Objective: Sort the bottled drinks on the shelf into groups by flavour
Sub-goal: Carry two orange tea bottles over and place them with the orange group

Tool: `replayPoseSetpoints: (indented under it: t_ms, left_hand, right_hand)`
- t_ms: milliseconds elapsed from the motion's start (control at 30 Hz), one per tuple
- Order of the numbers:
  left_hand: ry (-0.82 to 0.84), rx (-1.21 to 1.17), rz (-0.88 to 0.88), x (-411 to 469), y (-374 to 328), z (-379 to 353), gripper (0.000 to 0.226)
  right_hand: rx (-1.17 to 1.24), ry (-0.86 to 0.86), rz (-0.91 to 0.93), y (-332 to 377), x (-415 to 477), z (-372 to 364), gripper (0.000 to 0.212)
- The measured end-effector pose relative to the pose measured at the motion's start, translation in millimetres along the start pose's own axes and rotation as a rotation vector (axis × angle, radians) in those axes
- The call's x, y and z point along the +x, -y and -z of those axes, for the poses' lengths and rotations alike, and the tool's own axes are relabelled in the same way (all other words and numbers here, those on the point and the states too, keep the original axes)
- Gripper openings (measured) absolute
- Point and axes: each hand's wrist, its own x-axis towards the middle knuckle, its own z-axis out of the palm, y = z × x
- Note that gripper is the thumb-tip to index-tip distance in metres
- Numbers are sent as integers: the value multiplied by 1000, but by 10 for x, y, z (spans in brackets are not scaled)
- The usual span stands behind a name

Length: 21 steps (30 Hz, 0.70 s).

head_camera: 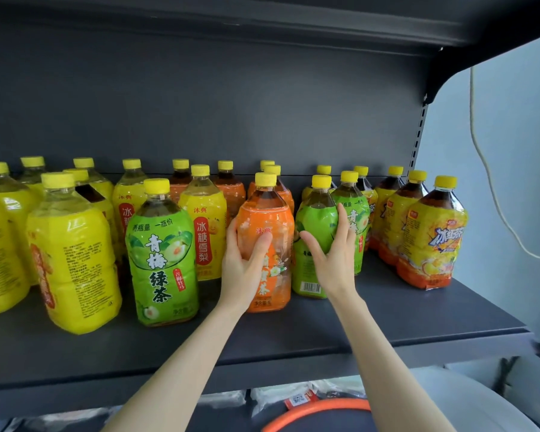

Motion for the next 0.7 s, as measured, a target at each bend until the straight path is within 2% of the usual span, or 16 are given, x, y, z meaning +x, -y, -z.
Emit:
replayPoseSetpoints:
  t_ms: [300, 400, 533, 700]
  left_hand:
    - [-52, 87, 47, 91, 110, -176, 90]
    - [-99, 108, 55, 71, 114, -287, 87]
    - [-126, 111, 42, 100, 135, -389, 96]
    - [-118, 120, 43, 137, 149, -402, 95]
  right_hand:
    - [27, -26, 20, -203, -23, 278, 79]
    - [28, -17, 28, -218, -39, 320, 80]
    - [32, -14, 35, -219, -35, 315, 80]
    - [26, -12, 40, -225, -34, 311, 82]
